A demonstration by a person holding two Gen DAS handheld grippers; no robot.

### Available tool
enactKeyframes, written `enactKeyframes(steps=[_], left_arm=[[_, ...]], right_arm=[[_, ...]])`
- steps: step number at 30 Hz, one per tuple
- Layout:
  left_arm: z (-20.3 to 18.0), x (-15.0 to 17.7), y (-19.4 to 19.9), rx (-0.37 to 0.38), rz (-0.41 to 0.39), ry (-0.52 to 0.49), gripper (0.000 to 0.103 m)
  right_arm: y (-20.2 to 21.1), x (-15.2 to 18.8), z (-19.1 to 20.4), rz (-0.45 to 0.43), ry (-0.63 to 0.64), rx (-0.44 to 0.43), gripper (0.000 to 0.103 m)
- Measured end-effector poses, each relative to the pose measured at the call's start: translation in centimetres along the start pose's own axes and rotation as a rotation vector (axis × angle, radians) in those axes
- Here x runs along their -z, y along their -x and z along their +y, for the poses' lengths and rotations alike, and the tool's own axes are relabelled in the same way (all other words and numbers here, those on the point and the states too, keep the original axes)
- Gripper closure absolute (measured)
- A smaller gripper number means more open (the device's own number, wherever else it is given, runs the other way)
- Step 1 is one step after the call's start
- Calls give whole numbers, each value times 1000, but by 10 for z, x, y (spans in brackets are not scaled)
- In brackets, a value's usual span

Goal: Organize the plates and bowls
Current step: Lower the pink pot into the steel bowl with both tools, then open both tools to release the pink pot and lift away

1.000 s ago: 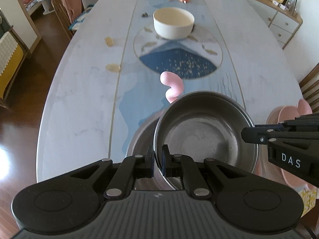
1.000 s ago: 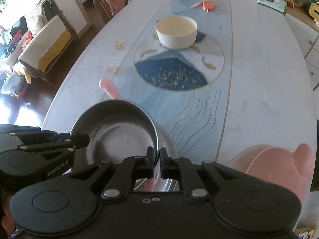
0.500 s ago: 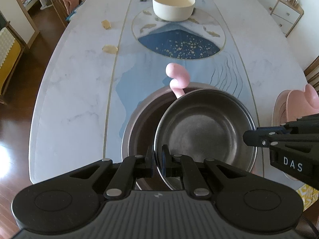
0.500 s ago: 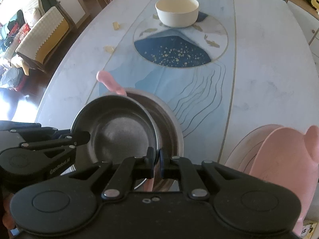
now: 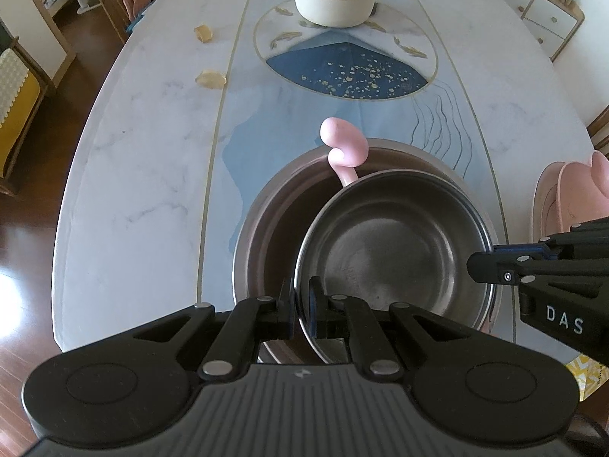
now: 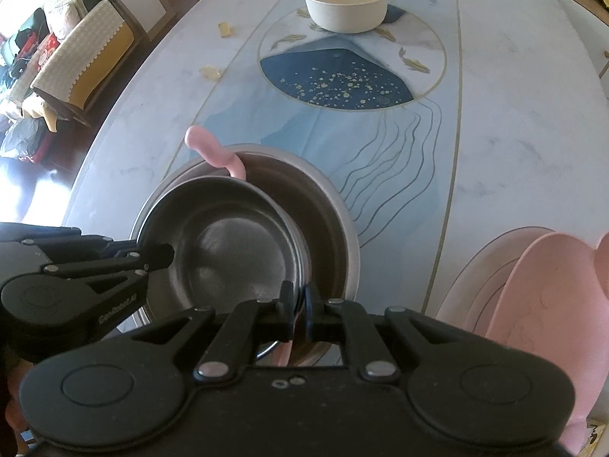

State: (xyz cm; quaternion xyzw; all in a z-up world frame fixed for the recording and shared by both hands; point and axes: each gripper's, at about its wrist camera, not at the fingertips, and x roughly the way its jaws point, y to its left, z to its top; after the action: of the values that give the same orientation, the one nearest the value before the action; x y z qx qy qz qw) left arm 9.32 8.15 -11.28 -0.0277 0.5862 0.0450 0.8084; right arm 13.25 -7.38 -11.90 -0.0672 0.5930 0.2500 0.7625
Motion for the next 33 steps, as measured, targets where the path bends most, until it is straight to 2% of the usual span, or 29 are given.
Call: enactKeyframes(steps=[7, 20, 29, 33], left_arm=[[3, -4, -1, 21, 12, 14, 97], [7, -10, 10, 38, -36, -5, 96], [14, -14, 34, 58, -114, -28, 92], [17, -22, 47, 98, -161, -36, 92]], right_arm=[[0, -3, -4, 7, -23, -23, 92], [11, -11, -2, -26, -2, -47, 84], [31, -22, -3, -72, 24, -56, 75], [44, -31, -4, -112, 41, -59, 70]])
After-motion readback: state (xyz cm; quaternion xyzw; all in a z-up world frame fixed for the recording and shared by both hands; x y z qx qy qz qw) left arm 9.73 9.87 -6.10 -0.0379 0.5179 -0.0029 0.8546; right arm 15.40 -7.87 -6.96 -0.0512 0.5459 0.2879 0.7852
